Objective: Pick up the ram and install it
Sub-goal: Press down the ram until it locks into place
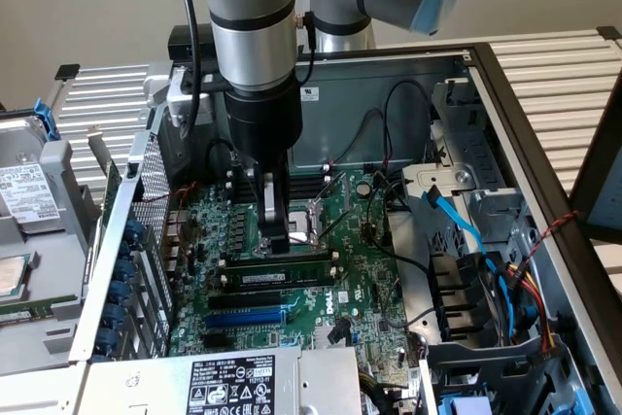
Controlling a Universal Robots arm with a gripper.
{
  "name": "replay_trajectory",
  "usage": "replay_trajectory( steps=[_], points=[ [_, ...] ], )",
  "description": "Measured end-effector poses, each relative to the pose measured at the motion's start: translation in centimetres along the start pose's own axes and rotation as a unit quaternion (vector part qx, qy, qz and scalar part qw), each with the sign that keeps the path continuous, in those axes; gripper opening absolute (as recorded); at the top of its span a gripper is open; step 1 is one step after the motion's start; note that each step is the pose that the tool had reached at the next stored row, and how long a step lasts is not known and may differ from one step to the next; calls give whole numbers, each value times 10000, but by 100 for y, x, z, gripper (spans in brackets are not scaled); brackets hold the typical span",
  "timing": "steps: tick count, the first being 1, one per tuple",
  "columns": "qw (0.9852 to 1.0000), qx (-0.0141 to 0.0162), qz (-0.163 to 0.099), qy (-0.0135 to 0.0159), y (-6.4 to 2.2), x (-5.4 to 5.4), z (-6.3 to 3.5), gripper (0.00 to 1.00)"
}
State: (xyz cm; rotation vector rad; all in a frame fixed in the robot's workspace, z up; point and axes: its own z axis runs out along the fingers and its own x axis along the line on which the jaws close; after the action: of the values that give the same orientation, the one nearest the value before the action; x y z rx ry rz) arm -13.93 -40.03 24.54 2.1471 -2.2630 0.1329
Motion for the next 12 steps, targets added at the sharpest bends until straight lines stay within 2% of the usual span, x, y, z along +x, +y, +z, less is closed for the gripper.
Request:
replay_trajectory(
  steps=[12],
  points=[
    [10000,1,0,6,-1,-4,-28,11]
  ],
)
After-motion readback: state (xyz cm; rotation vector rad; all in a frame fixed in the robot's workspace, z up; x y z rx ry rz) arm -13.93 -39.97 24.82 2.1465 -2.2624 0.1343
